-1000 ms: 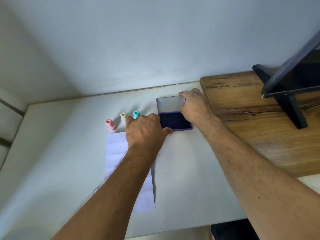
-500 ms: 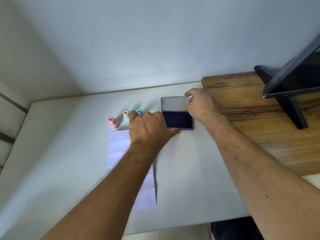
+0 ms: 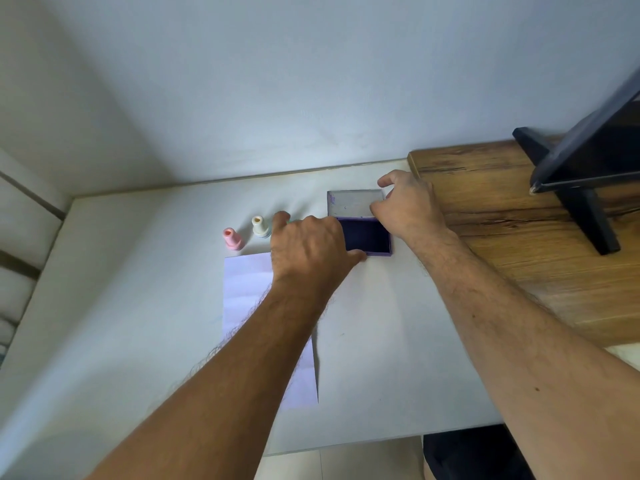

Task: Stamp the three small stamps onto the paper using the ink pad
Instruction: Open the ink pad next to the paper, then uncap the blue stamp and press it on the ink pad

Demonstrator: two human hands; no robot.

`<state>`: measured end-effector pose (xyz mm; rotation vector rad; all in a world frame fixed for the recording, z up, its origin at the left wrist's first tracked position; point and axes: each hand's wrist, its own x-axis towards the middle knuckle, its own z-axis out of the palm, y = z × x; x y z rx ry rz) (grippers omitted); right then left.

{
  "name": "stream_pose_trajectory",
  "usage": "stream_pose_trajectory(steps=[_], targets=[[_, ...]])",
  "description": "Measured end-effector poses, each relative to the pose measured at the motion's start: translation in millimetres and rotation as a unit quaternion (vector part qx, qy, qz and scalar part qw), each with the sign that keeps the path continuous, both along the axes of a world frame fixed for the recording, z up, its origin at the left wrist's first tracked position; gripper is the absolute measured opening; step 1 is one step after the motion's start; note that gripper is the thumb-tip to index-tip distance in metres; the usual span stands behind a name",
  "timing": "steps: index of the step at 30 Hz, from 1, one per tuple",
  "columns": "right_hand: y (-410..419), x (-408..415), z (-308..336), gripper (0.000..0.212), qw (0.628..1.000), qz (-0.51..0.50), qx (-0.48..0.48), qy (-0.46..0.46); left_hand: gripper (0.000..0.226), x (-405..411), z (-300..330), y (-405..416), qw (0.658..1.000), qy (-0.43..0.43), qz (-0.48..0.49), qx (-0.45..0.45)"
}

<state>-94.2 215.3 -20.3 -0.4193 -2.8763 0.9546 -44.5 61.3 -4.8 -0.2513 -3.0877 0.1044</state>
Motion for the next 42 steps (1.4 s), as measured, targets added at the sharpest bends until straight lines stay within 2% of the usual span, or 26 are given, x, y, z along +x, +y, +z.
stream_pose_trajectory(steps=[3, 7, 10, 14, 20, 27, 32, 35, 39, 42], targets=[[-5, 7, 10, 0.039, 0.999, 0.008, 0.02, 0.033, 0.049, 6, 10, -6, 1.0, 0.015, 0.002, 0.026], [-20, 31, 25, 0.032, 0.99, 0.074, 0.088, 0.086, 0.035, 29, 25, -32, 0.994, 0.061, 0.025, 0.088], [-39, 54, 31, 0.032, 0.989, 0.111, 0.067, 0.066, 0.03, 54, 31, -61, 0.986, 0.082, 0.054, 0.138], [-72, 73, 35, 0.034, 0.98, 0.177, 0.077, 0.055, 0.032, 77, 37, -95, 0.984, 0.069, 0.068, 0.15], [-108, 76, 36, 0.031, 0.969, 0.22, 0.079, 0.076, 0.038, 89, 38, -128, 0.973, 0.059, 0.098, 0.199], [-109, 56, 24, 0.033, 0.967, 0.208, 0.103, 0.102, 0.035, 74, 18, -147, 0.963, 0.022, 0.101, 0.25], [-108, 39, 14, 0.038, 0.965, 0.22, 0.113, 0.086, 0.024, 62, 11, -139, 0.952, 0.084, 0.072, 0.287], [-111, 30, 4, 0.041, 0.965, 0.226, 0.111, 0.071, 0.021, 60, 0, -135, 0.949, 0.087, 0.06, 0.296], [-109, 25, -7, 0.032, 0.968, 0.212, 0.106, 0.083, 0.021, 58, -9, -141, 0.943, 0.074, 0.074, 0.316], [-107, 26, 1, 0.025, 0.974, 0.2, 0.066, 0.086, 0.024, 54, -7, -146, 0.934, 0.058, 0.094, 0.338]])
